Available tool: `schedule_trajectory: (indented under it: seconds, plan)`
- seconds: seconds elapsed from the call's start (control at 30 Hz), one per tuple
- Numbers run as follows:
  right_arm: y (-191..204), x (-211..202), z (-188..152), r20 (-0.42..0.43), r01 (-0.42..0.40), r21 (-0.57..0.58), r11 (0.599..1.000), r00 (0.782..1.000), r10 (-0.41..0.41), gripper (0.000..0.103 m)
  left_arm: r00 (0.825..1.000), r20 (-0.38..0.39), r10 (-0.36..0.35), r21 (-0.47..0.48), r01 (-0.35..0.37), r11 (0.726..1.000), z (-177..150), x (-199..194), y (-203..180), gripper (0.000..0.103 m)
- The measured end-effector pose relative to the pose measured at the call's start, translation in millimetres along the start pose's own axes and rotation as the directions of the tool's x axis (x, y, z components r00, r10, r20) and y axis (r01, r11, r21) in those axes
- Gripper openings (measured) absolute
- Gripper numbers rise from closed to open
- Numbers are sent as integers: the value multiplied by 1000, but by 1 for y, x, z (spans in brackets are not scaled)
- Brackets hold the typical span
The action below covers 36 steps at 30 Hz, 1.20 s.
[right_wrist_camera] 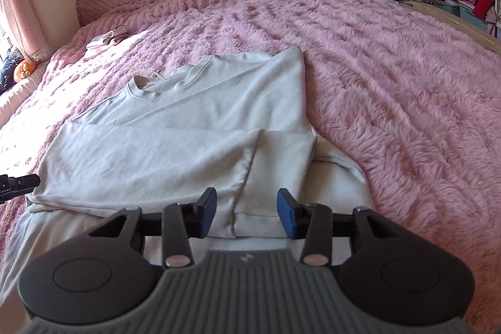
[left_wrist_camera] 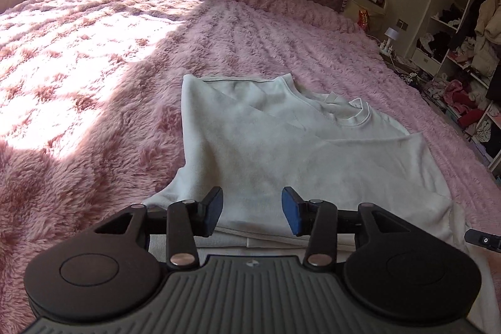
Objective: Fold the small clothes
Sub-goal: 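Open both grippers and withdraw them from the folded sweatshirt, then move both grippers to the sweatshirt hem and close on it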
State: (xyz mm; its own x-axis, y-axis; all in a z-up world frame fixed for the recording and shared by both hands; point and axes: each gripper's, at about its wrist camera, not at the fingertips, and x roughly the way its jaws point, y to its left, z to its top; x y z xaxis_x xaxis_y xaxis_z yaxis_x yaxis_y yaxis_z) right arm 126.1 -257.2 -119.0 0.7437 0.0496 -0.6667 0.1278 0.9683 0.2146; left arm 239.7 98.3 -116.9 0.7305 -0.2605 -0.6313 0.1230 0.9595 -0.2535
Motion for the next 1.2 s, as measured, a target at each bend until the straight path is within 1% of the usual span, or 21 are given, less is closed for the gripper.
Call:
schedule_trajectory:
  seconds: [0.07, 0.13, 0.2, 0.27, 0.3, 0.5, 0.67, 0.83, 0.97, 1.1, 1.2]
  plan:
    - [3, -16, 2, 11, -11, -18, 1000, 1000, 11, 43, 1000, 7, 21, 11, -21, 1000, 0, -19, -8, 69]
    - [7, -36, 2, 22, -23, -30, 999, 999, 24, 58, 997, 11, 70, 32, -70, 997, -1, -43, -19, 75]
    - [10, -59, 1, 26, -45, -43, 998, 999, 46, 59, 992, 12, 128, 64, -128, 990, -6, -66, -32, 84]
    - [14, -77, -2, 19, -57, -59, 997, 998, 59, 68, 989, 7, 149, 79, -150, 986, -12, -85, -41, 87]
    - [16, -90, -5, 26, -59, -70, 996, 998, 61, 73, 990, 2, 144, 78, -144, 987, -16, -94, -44, 87]
    - [19, -150, -28, 44, -72, -106, 992, 996, 77, 77, 992, -51, 113, 50, -111, 993, -42, -131, -59, 87]
    - [6, -183, -54, 37, -39, -96, 995, 998, 43, 77, 994, -74, 85, 25, -84, 996, -66, -151, -64, 87]
    - [-15, -198, -81, 5, 0, -85, 996, 1000, 1, 77, 990, -100, 100, 7, -100, 995, -88, -161, -59, 87]
    - [-32, -205, -102, -29, 34, -75, 997, 999, -37, 77, 984, -127, 128, -4, -130, 992, -107, -168, -50, 87]
    - [-46, -208, -115, -57, 51, -80, 996, 997, -56, 77, 976, -164, 140, -25, -146, 989, -127, -172, -31, 87]
    - [-54, -209, -123, -71, 51, -87, 995, 996, -57, 77, 977, -168, 134, -68, -147, 987, -139, -179, -10, 87]
